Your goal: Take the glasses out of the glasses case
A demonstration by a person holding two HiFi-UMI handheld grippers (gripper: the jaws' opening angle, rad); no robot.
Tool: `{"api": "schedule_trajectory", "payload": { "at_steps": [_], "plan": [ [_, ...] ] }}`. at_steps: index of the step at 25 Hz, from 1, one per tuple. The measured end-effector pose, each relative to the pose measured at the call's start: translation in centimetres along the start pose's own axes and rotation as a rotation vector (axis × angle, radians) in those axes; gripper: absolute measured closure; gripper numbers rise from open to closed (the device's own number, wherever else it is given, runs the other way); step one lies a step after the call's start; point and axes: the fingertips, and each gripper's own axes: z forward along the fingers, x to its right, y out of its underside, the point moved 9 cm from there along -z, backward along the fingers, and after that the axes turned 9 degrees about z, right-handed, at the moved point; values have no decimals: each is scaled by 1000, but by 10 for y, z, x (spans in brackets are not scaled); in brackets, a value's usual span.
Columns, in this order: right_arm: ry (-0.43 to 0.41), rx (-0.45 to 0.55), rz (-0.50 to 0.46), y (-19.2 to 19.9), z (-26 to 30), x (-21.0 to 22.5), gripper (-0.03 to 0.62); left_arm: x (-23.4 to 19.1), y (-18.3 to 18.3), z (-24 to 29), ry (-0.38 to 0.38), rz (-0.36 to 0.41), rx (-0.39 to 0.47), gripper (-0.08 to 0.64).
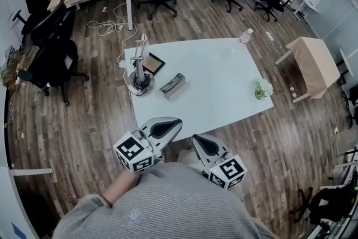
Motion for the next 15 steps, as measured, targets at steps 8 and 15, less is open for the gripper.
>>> {"api": "schedule_trajectory", "payload": {
  "at_steps": [8,15],
  "plan": [
    [-19,3,-4,-10,8,23,576,-11,1,23,-10,21,-19,546],
    [-14,-8,9,-8,9,33,576,-17,9,34,7,70,-82,546]
  ]
}}
